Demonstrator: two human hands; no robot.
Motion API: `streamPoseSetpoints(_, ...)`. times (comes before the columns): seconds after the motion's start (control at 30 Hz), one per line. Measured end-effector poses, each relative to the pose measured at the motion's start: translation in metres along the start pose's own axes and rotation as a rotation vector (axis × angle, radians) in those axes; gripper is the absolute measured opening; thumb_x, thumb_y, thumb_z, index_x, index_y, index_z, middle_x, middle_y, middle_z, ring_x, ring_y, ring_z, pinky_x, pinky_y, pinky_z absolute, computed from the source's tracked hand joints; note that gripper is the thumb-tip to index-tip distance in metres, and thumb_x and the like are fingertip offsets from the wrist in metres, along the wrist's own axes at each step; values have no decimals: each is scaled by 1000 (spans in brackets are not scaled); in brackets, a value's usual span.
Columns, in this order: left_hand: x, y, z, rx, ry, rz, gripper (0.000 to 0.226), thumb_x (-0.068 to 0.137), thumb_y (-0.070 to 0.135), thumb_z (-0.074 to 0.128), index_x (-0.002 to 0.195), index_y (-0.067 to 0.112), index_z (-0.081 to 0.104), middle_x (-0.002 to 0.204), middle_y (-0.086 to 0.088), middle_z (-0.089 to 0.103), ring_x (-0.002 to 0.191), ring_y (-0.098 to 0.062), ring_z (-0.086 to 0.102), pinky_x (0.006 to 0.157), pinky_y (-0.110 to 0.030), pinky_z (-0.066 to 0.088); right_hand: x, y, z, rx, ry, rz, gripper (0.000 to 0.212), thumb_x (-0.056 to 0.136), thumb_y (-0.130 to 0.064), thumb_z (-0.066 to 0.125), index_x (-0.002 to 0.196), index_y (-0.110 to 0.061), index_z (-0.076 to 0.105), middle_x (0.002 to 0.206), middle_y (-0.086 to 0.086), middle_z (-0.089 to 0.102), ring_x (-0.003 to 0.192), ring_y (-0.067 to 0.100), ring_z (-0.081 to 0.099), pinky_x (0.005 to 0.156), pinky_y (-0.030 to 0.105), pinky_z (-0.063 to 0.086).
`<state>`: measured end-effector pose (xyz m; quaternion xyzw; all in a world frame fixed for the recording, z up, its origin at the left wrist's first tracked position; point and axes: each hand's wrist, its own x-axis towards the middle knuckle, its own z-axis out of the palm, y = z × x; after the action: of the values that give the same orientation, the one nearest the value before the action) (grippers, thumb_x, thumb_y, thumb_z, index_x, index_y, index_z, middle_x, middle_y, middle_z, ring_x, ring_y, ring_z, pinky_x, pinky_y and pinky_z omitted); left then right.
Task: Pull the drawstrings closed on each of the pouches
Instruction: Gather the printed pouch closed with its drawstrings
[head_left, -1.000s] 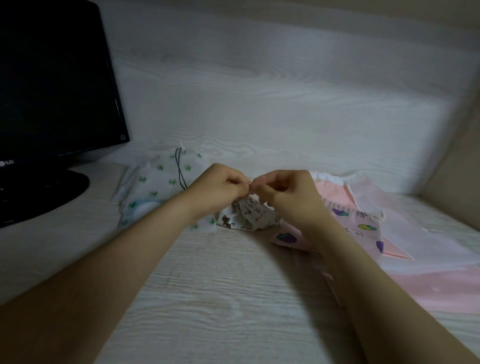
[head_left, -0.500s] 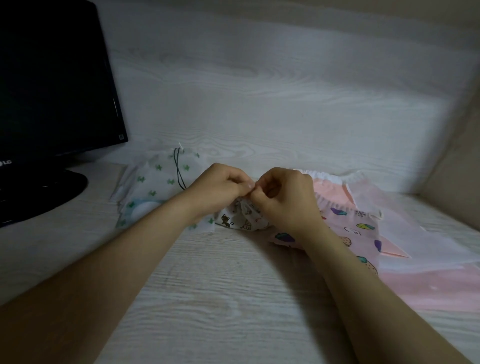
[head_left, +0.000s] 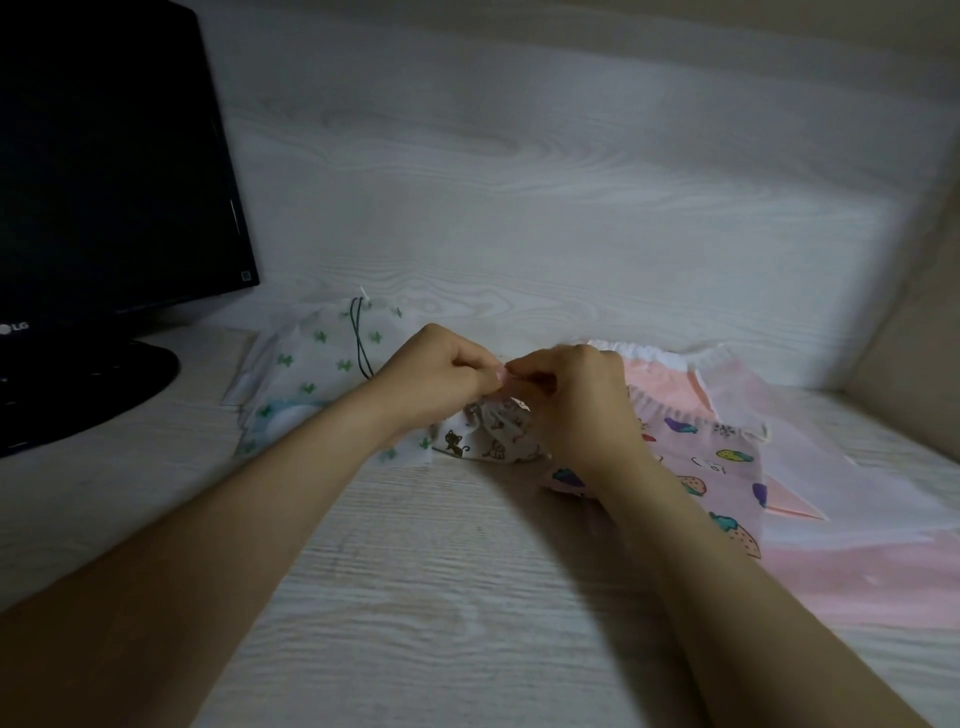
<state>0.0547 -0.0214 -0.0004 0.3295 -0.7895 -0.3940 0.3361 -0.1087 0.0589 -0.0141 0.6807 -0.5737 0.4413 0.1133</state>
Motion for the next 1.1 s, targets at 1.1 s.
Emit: streamPoseSetpoints(1.1,-1,-6,5,232,166,245,24,83,-1,80,82,23,81,82,8,78,77,-6,75,80,-28,64,5,5,-1,747,-247,843,5,78,-8,73,79,-6,78,73,12,62,65,20,54,58,33,38)
